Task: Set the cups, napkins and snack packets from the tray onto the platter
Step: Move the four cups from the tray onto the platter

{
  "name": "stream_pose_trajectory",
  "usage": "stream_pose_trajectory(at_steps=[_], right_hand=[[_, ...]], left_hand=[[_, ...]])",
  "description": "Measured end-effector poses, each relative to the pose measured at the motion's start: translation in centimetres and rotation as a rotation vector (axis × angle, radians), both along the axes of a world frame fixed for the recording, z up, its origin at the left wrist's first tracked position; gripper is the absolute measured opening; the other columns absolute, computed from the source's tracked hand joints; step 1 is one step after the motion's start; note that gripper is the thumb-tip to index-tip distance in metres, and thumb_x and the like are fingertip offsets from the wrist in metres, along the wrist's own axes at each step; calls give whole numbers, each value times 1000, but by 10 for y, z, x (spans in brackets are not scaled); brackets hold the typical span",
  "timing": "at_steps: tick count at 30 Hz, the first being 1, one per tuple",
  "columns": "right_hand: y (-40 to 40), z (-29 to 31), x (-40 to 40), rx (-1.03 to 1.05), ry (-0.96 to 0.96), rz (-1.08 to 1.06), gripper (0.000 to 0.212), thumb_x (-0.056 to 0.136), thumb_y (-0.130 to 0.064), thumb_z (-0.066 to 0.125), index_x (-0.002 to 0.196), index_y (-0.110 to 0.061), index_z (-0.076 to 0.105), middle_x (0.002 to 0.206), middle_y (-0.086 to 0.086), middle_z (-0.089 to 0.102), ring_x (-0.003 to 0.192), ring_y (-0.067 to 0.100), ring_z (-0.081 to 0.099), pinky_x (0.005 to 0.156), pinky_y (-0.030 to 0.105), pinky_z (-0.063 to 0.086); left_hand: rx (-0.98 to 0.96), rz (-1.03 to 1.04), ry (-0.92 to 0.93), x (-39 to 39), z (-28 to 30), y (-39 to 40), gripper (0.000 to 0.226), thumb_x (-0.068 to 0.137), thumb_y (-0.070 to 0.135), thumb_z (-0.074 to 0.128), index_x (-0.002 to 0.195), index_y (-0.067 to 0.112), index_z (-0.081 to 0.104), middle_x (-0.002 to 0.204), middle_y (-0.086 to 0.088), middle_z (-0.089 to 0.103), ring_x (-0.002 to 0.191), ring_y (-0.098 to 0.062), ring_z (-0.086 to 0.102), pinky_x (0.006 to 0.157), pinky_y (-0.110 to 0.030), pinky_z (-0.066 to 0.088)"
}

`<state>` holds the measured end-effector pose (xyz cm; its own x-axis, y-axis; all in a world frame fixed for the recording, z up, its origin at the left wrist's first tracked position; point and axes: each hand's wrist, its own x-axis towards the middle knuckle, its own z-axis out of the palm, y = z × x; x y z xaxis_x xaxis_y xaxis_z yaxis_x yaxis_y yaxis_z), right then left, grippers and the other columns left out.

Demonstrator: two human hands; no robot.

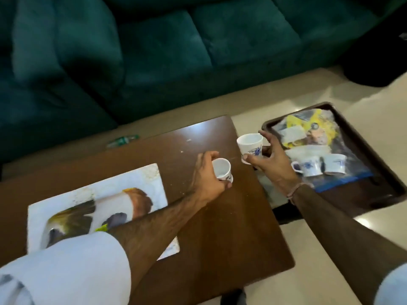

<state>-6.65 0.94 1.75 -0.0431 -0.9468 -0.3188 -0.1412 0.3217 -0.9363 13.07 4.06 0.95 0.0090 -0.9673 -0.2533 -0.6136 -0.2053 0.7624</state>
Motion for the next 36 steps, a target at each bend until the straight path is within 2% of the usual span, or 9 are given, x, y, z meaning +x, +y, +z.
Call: stream_pose_trajectory(at_steps=[4, 8, 12, 14, 17, 22, 28, 32, 36], right_hand=[[0, 2, 83, 62, -105, 150, 77, 74, -15, 85, 135, -42, 47, 126, 11, 62, 116, 30, 62, 94, 43, 56], [5, -4, 167, 185, -308, 283, 63, 81, -8, 76, 135, -27, 50, 134, 16, 59, 111, 32, 67, 78, 37, 60], [15, -13, 240, 389, -572, 342, 59, 83, 8, 58, 138, -11, 45, 138, 20, 54, 120, 41, 60, 99, 54, 51], [22, -14, 273, 440, -587, 393, 60, 81, 7, 62, 137, -9, 47, 127, 17, 61, 116, 39, 61, 98, 51, 52], [35, -22, 321, 402, -433, 519, 52, 85, 4, 67, 133, -7, 52, 115, 17, 66, 102, 31, 65, 85, 42, 60], [53, -45, 380, 231, -85, 668, 60, 74, -1, 82, 127, -7, 54, 117, 10, 66, 106, 22, 62, 93, 37, 54], [68, -76, 430, -30, 353, 878, 67, 65, -21, 87, 124, -22, 55, 122, 3, 63, 114, 31, 54, 101, 48, 45], [74, -90, 449, -99, 449, 941, 68, 65, -15, 83, 124, -23, 50, 117, 5, 64, 110, 33, 55, 90, 47, 52], [75, -99, 460, -238, 502, 1012, 61, 67, -14, 83, 121, -17, 55, 117, 7, 65, 107, 30, 59, 87, 41, 51]], left_hand=[[48, 118, -60, 83, -4, 23, 80, 62, 27, 90, 129, 26, 45, 127, 1, 49, 113, -15, 49, 90, -25, 47], [72, 217, -80, 162, -11, 52, 82, 62, 23, 90, 131, 19, 46, 130, -1, 52, 115, -18, 49, 93, -30, 47], [101, 300, -65, 225, -21, 84, 76, 52, 17, 89, 120, 16, 54, 122, -1, 55, 109, -21, 54, 85, -37, 54], [69, 335, -76, 249, -27, 100, 73, 50, 14, 88, 115, 13, 56, 116, -2, 56, 106, -22, 54, 85, -31, 48], [39, 384, -128, 280, -39, 122, 75, 57, 14, 89, 122, 10, 52, 121, -6, 50, 110, -22, 50, 89, -26, 40], [5, 454, -149, 313, -56, 151, 72, 62, 26, 85, 125, 17, 51, 124, -7, 47, 110, -21, 47, 84, -15, 29], [18, 553, -77, 336, -74, 179, 90, 59, 12, 90, 132, 23, 39, 135, -3, 46, 122, -24, 45, 98, -41, 48], [-12, 567, -63, 344, -82, 195, 102, 57, 9, 89, 137, 31, 30, 138, -3, 44, 124, -25, 44, 97, -43, 47], [-28, 525, -72, 346, -89, 200, 101, 57, 7, 88, 140, 22, 31, 138, -5, 43, 123, -26, 43, 95, -49, 49]])
